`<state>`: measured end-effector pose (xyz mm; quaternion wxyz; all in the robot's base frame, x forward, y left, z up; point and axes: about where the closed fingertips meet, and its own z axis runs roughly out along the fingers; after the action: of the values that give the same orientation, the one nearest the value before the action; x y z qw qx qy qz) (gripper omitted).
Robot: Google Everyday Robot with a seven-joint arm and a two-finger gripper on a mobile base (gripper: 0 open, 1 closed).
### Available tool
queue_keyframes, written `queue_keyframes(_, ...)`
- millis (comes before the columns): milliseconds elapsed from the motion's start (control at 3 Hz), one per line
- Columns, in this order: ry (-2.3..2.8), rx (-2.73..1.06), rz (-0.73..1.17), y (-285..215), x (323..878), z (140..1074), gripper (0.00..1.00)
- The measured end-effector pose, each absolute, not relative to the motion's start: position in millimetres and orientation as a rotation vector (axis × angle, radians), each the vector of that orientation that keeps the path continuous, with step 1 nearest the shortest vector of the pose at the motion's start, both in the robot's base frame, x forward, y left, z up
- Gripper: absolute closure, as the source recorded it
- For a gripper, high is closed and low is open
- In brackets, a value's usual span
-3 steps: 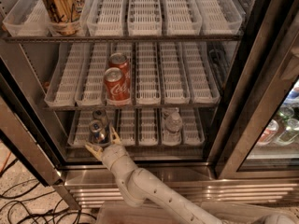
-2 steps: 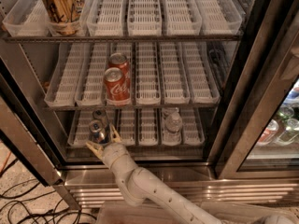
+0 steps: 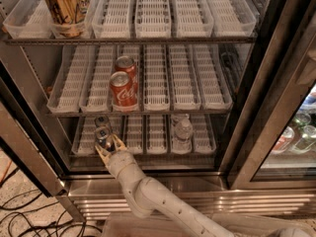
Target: Pick redbull can from bottom shelf of fridge
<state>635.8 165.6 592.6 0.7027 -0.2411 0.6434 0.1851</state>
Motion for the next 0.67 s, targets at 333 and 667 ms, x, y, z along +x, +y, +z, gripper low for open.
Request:
queue_keyframes(333,1.432,-0.536,0.412,165.6,635.9,592.6,0.92)
queue_keyframes(667,1.432,-0.536,0.412,165.6,635.8,592.7,1.00)
